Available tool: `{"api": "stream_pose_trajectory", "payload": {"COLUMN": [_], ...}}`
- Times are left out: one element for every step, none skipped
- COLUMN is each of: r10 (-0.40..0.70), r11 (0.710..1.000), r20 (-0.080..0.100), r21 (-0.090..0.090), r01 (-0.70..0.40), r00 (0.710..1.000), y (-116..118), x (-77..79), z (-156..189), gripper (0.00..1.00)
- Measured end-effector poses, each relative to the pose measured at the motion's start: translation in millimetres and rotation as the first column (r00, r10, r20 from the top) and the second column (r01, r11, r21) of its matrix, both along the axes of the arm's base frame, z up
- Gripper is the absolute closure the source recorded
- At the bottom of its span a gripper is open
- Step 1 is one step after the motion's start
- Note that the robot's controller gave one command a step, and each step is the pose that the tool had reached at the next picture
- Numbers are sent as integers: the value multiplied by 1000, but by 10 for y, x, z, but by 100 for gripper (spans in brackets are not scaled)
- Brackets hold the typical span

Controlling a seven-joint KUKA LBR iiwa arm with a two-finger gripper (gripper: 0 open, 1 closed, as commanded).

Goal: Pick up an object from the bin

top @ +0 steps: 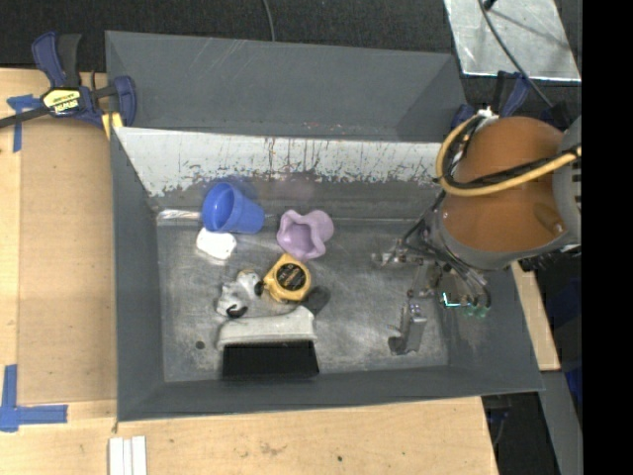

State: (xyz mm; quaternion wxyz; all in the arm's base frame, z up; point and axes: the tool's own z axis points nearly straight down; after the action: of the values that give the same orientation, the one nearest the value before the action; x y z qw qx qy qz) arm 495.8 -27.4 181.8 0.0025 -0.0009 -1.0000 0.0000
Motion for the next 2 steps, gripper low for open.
{"api": "stream_pose_trajectory", "payload": {"r10": [1,25], "r11": [1000,1000], "r20": [8,16], "r21": [0,0], "r01": [-1,-25], "r00": [1000,1000], "y": [1,572], "x": [18,891], "z": [36,-726], "gripper": [0,0]}}
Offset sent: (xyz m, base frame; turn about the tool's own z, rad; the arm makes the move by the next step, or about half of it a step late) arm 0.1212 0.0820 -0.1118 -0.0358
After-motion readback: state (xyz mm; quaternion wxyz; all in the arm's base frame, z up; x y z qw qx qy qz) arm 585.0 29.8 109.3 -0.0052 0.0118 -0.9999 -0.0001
